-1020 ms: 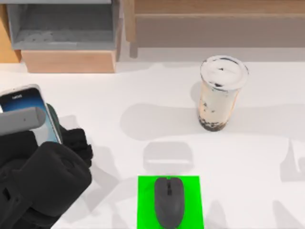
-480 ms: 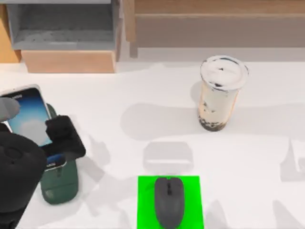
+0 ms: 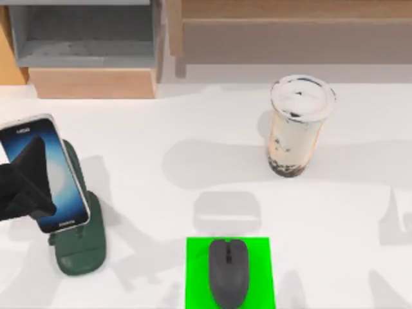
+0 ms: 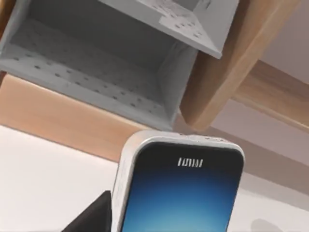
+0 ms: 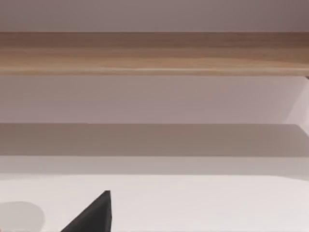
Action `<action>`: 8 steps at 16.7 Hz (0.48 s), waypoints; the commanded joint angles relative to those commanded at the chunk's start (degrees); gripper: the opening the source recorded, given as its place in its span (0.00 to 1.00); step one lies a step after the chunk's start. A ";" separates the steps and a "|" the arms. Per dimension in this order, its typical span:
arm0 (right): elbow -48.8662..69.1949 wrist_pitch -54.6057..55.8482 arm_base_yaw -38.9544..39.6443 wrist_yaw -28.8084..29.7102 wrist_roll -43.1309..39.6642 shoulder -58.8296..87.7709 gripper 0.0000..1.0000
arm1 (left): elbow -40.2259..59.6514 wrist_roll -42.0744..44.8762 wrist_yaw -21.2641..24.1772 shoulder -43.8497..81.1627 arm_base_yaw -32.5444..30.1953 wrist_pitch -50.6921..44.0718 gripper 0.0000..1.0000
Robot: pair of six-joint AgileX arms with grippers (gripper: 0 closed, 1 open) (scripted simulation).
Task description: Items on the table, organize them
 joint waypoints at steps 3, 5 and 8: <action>0.00 0.00 0.00 0.00 0.00 0.00 1.00 | -5.94 10.33 8.52 -7.44 10.40 5.13 1.00; 0.00 0.00 0.00 0.00 0.00 0.00 1.00 | -9.67 17.19 12.23 -10.35 16.75 7.80 1.00; 0.00 0.00 0.00 0.00 0.00 0.00 1.00 | -14.43 25.52 15.40 -12.53 24.26 10.39 1.00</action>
